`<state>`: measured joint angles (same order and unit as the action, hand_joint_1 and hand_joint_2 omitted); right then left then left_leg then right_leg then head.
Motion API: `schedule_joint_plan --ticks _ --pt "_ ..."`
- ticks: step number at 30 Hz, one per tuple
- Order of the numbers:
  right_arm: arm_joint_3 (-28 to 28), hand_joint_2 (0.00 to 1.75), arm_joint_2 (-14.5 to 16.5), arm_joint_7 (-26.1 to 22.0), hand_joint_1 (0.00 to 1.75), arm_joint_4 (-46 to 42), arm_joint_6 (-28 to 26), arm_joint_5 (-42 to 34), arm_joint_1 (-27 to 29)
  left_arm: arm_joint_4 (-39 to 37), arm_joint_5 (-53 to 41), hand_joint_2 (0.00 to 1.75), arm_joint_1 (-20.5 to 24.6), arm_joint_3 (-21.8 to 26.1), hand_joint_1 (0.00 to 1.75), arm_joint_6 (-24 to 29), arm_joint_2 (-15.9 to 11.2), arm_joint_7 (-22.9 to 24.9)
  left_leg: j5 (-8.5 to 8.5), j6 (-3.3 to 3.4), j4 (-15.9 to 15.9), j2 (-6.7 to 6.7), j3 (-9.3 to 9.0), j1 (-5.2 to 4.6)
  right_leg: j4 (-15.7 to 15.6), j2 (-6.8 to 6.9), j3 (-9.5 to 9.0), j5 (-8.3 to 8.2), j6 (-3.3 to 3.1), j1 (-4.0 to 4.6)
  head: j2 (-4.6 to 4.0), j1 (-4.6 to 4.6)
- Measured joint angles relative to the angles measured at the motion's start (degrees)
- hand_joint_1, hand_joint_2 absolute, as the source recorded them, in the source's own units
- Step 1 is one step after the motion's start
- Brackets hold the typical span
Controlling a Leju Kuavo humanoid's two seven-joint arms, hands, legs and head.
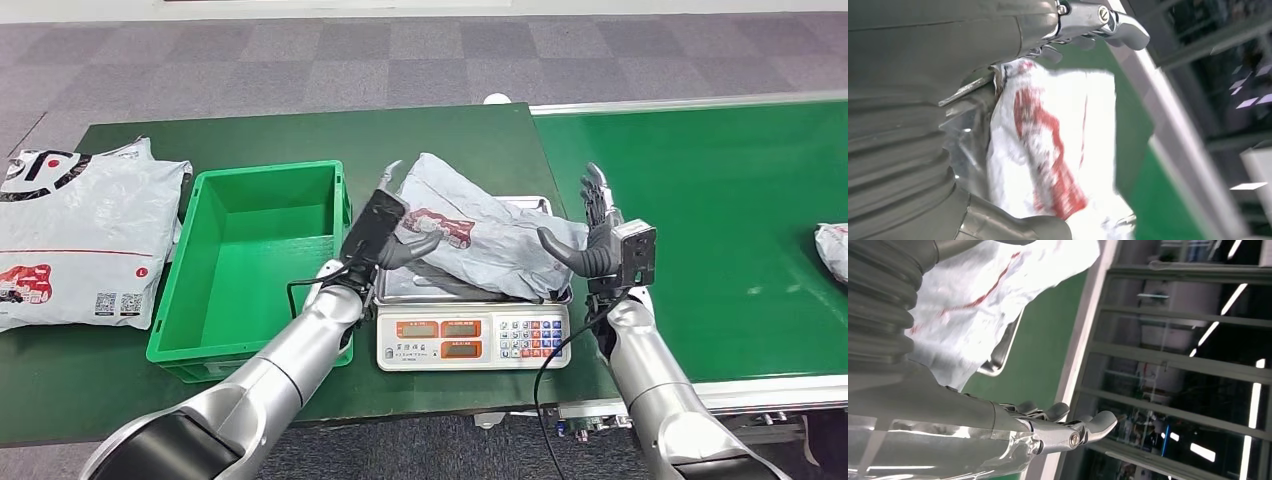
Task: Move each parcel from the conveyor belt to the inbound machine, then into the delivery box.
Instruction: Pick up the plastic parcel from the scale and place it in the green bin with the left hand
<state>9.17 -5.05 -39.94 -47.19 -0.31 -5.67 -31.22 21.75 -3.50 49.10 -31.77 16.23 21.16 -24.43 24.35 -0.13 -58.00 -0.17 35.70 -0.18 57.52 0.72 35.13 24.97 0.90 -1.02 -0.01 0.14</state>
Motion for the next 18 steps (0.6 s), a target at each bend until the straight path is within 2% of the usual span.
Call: schedule_joint_plan --ticks 3,6,14,18 --pt "-1.45 1.75 0.73 -0.22 0.00 -1.31 1.46 -1.15 1.15 -0.15 -2.29 1.75 0.92 -5.95 0.00 0.02 0.00 4.04 0.01 0.00 0.00 -0.01 0.01 0.00 0.00 0.00 0.00 0.00 0.00 0.00 -0.01 0.01" --pt "-2.57 1.75 1.09 -0.32 0.00 -2.42 1.75 -1.52 2.08 -0.17 -2.60 1.75 1.30 -9.91 0.00 0.09 -0.01 5.21 0.01 0.00 0.00 0.01 0.01 -0.01 0.00 -0.01 0.00 0.00 0.00 -0.01 -0.01 0.01" --pt "-4.24 1.75 1.50 -0.34 0.00 -3.74 2.08 -1.78 3.11 -0.47 -4.00 1.75 2.00 -14.39 0.00 0.52 -0.02 5.86 0.00 0.00 0.00 0.01 0.00 0.00 0.00 0.00 0.00 0.00 0.00 0.00 -0.01 0.00" --pt "-4.97 1.75 1.76 -0.11 0.00 -5.84 2.38 -2.19 4.43 -0.42 -8.83 1.75 2.50 -18.84 0.00 1.67 0.00 9.43 0.00 0.00 0.00 0.00 -0.01 0.00 0.00 0.00 0.00 0.00 0.00 0.00 0.01 0.00"
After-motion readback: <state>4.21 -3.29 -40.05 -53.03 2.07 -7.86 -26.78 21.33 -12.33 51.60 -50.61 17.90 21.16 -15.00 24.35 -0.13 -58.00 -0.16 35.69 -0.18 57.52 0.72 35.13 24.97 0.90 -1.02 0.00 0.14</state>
